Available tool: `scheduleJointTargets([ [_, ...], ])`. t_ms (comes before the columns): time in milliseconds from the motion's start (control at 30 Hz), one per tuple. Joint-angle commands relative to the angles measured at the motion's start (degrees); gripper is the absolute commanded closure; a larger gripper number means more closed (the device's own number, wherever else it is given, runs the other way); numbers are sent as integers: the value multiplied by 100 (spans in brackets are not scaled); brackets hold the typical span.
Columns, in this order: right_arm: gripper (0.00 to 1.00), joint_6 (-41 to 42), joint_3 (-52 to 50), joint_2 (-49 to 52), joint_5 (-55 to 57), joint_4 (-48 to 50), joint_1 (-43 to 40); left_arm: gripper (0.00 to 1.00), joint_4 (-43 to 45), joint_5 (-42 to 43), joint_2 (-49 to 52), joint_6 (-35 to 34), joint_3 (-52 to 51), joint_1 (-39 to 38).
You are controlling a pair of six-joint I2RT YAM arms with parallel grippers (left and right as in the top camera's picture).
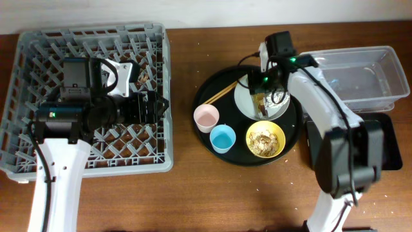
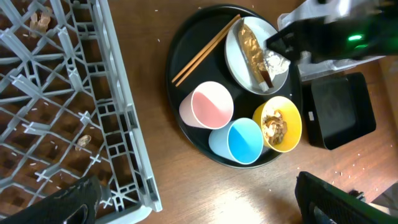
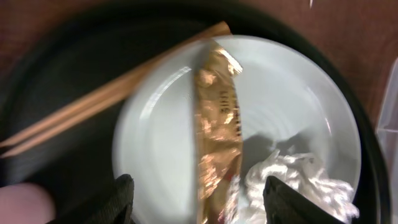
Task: Sort waste into correct bins and load items into the dishwasher rack
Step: 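Reach the right gripper to the white plate and grasp the gold wrapper, then carry the gold wrapper with the right gripper into the clear bin, release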
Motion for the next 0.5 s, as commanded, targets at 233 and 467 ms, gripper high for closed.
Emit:
scheduleJointTargets([
  [233, 96, 350, 205, 520, -619, 365, -140, 1, -4, -105, -2, 50, 120, 20],
  [467, 96, 2743, 448, -1003, -767, 157, -2017, 1, -2, -105, -2, 50, 120, 20],
])
